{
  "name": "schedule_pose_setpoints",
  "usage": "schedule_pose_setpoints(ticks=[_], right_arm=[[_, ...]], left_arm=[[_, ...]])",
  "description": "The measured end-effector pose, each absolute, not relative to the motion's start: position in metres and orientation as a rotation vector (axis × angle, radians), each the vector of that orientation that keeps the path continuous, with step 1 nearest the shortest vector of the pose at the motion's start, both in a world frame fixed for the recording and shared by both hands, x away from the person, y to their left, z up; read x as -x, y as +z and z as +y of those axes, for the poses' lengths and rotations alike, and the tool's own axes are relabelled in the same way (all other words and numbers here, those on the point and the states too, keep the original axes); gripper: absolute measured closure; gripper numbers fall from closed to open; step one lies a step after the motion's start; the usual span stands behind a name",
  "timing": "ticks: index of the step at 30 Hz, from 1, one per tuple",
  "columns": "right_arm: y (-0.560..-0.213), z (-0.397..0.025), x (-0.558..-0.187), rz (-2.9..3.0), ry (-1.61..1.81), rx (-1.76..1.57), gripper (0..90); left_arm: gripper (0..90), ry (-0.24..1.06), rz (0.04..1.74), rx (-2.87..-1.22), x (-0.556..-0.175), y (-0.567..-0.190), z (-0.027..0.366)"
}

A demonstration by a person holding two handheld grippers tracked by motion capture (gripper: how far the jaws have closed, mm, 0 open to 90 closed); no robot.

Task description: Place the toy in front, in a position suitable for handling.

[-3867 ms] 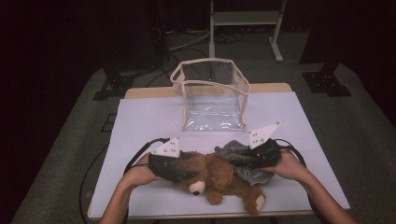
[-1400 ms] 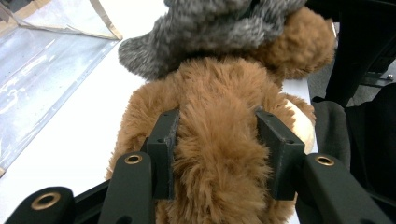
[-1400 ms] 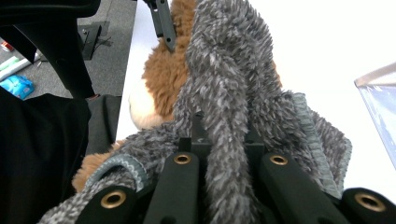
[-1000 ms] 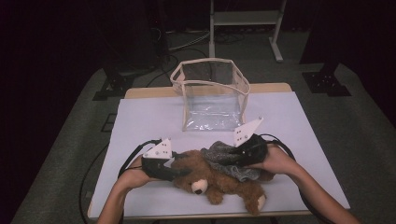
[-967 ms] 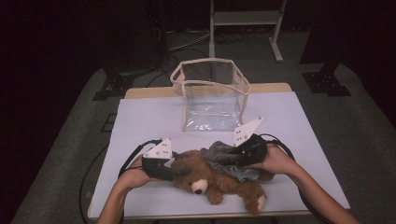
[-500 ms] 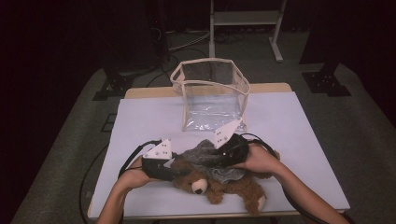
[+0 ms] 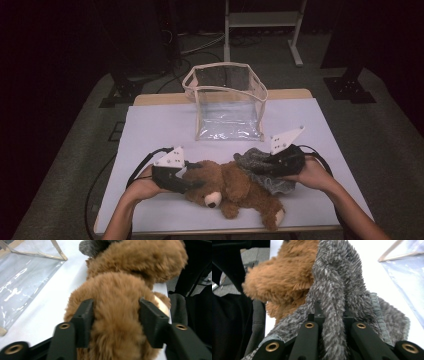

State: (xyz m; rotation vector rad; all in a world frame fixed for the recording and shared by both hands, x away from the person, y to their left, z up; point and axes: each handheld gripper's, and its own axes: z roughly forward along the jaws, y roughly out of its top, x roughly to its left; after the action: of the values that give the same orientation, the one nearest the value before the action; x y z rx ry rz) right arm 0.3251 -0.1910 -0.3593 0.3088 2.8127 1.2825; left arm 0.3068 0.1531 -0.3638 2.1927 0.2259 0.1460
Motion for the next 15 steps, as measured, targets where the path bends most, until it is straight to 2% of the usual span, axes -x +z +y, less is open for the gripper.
schedule_pose_setpoints(ticks=[5, 8, 15], right_arm=[[-0.356, -0.179, -0.314, 2.815, 1.244, -0.219, 80.8], [-0.353, -0.176, -0.314, 2.806, 1.231, -0.209, 80.7], [-0.356, -0.2, -0.328, 2.782, 1.279, -0.329, 80.3]], left_arm=[[42.8, 0.101, 0.181, -2.252, -0.31, -0.364, 0.133], [46.1, 0.1, 0.177, -2.263, -0.309, -0.369, 0.131], [48.6, 0.074, 0.184, -2.235, -0.305, -0.374, 0.138]])
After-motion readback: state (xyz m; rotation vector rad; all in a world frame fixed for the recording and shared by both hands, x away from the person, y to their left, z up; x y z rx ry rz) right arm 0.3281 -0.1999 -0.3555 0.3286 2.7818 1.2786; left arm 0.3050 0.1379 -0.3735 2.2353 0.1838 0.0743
